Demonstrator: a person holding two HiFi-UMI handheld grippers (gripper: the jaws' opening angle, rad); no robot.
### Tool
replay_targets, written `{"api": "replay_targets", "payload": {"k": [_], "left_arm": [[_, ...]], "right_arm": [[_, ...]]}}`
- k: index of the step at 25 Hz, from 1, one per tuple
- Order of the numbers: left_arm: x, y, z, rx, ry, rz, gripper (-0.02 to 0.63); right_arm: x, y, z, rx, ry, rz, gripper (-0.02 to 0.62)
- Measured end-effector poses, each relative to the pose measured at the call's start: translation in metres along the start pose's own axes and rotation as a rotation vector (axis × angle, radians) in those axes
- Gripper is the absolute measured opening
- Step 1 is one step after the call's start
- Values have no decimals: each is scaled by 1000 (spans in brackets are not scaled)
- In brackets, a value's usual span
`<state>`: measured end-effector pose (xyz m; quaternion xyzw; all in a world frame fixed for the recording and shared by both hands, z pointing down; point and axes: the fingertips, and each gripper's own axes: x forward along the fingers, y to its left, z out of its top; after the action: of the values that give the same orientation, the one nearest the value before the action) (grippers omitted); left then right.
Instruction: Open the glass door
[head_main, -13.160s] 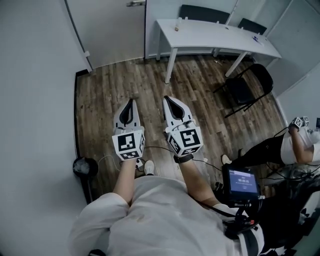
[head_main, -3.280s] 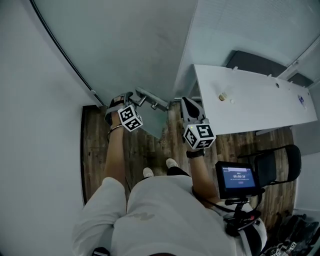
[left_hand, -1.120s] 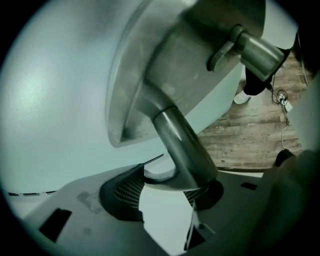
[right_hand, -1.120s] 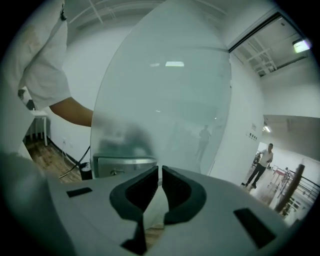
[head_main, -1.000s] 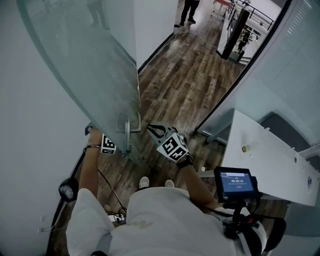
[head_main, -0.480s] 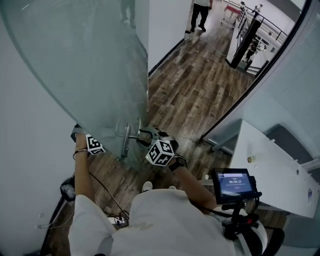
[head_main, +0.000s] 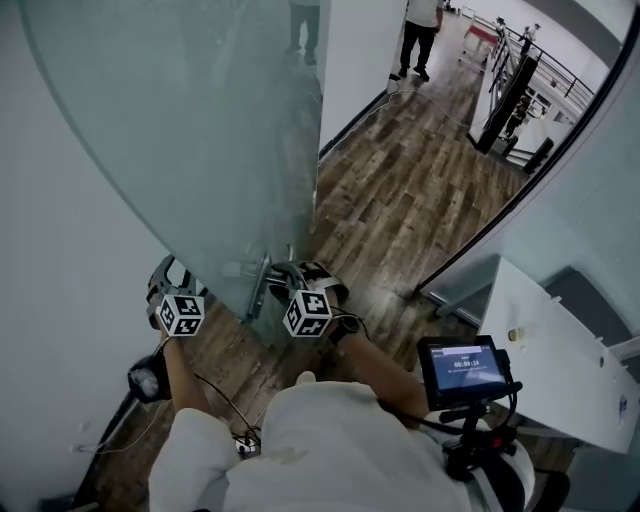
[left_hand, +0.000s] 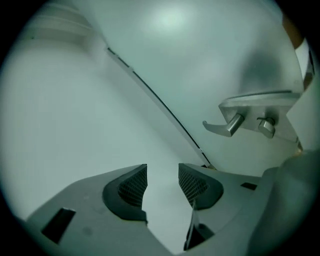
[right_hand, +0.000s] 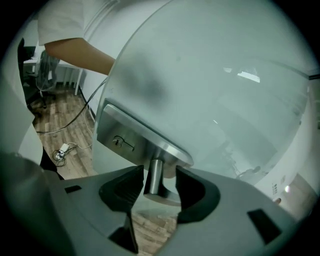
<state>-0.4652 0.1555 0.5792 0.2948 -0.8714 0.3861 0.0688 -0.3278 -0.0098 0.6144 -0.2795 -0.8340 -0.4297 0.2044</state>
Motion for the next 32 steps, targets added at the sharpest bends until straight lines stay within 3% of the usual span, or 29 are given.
{"api": "replay_targets", "payload": {"k": [6,9,18,32], "left_arm": [[-62,32,4,-427,-138,145,67],[-81,46,-4,-547,-183,186,14],[-97,66,-6,-574,-259,152,11],[-85,79,-85,-678,-196,185,11]], "right_arm": [[-1,1,9,-19,17,-46,192],[7,0,17,-18,22,-66,189],[49,-5,57,6,28,-83,150],[131,-15,100,43,39,-108,152]]}}
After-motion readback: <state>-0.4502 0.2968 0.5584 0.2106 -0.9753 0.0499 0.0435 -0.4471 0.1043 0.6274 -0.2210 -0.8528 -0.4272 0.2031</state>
